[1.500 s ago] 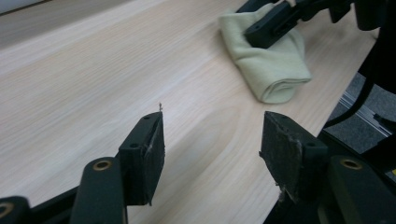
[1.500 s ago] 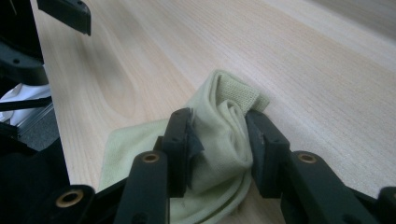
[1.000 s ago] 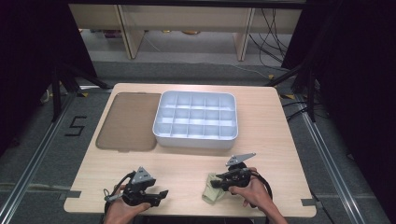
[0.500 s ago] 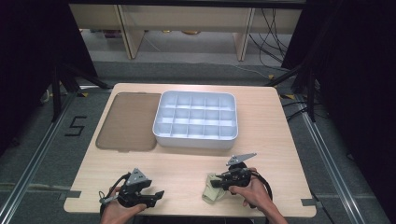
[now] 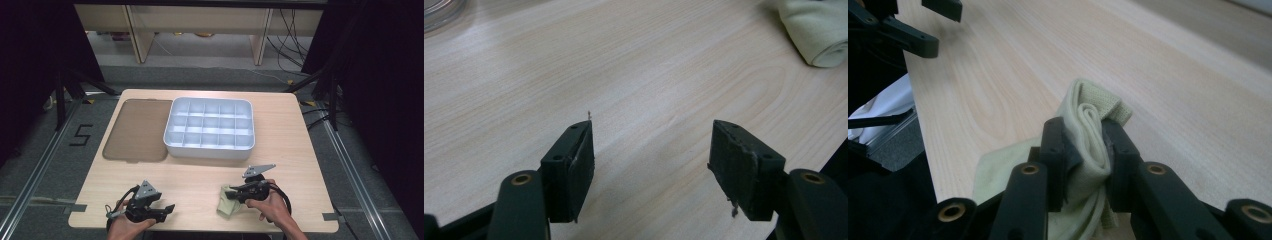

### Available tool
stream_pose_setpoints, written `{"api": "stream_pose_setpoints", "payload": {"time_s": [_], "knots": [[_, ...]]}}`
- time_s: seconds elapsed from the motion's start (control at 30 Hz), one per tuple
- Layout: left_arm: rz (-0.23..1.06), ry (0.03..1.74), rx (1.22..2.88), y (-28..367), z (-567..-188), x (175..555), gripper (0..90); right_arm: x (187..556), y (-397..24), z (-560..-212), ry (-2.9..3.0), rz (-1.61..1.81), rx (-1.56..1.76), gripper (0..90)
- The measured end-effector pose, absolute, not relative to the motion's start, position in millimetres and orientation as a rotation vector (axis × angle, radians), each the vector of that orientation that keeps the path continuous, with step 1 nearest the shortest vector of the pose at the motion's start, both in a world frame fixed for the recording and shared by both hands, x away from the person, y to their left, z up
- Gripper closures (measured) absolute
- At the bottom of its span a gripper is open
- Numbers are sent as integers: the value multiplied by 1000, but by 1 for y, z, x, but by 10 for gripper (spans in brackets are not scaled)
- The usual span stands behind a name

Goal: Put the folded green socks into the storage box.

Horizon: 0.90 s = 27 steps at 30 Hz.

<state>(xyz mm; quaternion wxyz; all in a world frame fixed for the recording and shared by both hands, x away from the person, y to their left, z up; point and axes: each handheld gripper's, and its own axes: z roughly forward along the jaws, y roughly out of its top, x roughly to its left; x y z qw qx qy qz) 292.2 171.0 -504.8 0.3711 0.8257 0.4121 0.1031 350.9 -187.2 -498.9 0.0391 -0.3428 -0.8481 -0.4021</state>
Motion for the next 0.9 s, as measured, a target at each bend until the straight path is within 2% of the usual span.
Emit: {"api": "stream_pose_setpoints", "payload": {"time_s": [0.57, 0.9], "knots": [[291, 1043, 2122, 170, -504, 292, 329, 343, -195, -468, -2643, -1394, -1040, 749], [325, 1077, 2081, 168, -502, 290, 264, 344, -199, -458, -2669, -1459, -1023, 748]]}}
